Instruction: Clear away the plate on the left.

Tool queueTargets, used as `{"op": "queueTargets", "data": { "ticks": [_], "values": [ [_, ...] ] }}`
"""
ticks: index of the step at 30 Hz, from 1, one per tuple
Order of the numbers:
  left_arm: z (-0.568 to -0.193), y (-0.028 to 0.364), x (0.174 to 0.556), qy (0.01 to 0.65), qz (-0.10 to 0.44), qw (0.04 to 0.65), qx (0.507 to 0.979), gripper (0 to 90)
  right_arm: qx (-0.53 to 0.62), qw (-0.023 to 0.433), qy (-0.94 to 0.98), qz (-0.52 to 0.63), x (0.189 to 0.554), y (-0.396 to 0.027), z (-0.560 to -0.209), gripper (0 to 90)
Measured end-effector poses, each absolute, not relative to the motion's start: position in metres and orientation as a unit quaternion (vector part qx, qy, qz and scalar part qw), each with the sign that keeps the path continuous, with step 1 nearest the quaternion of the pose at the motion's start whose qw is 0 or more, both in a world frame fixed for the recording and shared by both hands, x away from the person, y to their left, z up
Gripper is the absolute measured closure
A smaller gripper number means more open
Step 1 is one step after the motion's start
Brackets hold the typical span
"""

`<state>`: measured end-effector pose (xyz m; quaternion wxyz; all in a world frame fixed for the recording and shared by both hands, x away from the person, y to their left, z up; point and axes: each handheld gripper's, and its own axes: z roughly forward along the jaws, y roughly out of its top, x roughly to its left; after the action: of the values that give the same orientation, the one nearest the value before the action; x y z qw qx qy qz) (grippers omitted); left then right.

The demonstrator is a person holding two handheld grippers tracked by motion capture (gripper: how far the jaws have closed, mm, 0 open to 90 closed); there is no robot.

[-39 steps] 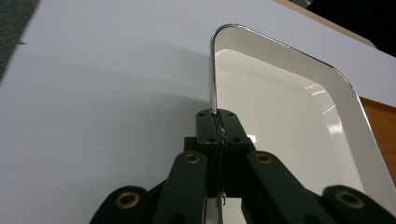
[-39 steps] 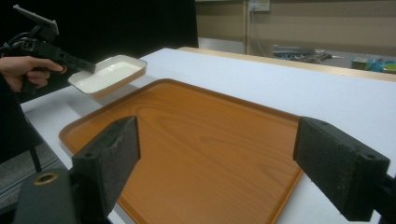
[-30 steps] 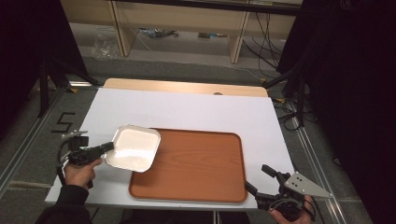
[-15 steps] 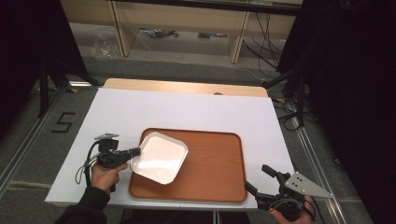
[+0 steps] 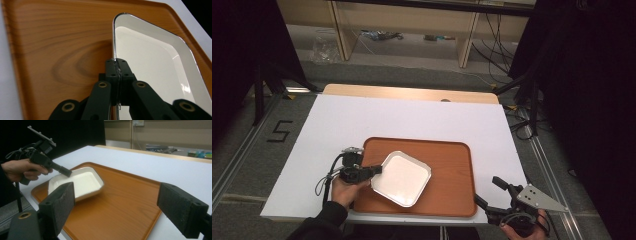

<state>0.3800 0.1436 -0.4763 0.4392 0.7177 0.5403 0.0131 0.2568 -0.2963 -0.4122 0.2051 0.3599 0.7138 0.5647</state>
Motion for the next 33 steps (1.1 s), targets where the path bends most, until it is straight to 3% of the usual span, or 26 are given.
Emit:
{"op": "queueTargets", "data": {
  "ticks": [15,33],
  "values": [
    [-0.492,0.111,0.38,0.518,0.001,0.412,0.75,88.4,0.358,0.214,0.719,0.556,0.256,-0.298,-0.412,16.0],
    [-0.49,0.112,0.368,0.513,0.004,0.396,0.761,85.8,0.367,0.208,0.716,0.557,0.255,-0.298,-0.412,15.9]
  ]
}}
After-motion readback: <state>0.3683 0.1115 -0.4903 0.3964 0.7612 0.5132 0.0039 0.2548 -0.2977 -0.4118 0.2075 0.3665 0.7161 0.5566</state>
